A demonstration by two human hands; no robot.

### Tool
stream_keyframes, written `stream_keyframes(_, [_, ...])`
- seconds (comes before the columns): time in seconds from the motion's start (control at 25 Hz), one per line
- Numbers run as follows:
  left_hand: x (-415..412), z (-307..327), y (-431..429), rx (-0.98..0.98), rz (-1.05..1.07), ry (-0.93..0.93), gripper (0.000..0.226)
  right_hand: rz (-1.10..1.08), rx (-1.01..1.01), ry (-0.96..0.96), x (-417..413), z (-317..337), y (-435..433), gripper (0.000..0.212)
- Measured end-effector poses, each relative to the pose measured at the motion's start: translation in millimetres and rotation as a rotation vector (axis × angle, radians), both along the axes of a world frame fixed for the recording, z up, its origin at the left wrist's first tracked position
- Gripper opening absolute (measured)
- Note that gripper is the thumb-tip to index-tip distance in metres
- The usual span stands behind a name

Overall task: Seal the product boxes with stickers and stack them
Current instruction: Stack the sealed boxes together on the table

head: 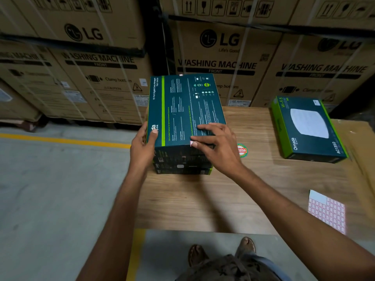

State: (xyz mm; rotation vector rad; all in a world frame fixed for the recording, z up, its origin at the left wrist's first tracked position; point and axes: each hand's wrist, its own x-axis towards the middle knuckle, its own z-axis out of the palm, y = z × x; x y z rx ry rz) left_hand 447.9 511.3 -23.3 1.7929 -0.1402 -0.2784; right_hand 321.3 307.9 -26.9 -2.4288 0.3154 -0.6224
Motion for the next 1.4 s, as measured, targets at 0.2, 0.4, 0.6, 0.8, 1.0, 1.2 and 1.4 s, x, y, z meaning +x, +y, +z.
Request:
stream_keyframes(0.2, [-6,-1,-4,0.007,0.011,-0.015,0.059,0.052,-0.203,-0.108,-2,-14,-5,0.029])
stream_keyframes(0.4, [-7,-1,-3,0.015,-0.002,-0.013,0.06,0.103,-0.356,-0.047,-10,-23,-11,0.039])
stream_keyframes(0.6, [-6,-3,-2,0.005,-0.013,0.021,0.057,0.004,-0.041,0.028,-13,0,-7,0.053])
stream_keyframes(0.8, [1,-7,2,-0.046,-0.028,0.091,0.062,-0.283,0.821,0.216,10,15,-25,0.049])
stream_keyframes(1.0, [-8,5,1,-0.123,-0.013,0.131,0.057,-0.231,1.143,0.226,-4,21,-38,0.05])
stream_keyframes(1.2, [-10,30,-17,-0.204,-0.091,0.043,0.059,-0.118,1.255,0.05,-25,60,-66,0.083])
stream_keyframes(1.4, [-5,62,-41,-0.145,-0.191,0.012,0.097,-0.044,1.334,-0.003,-43,133,-92,0.054])
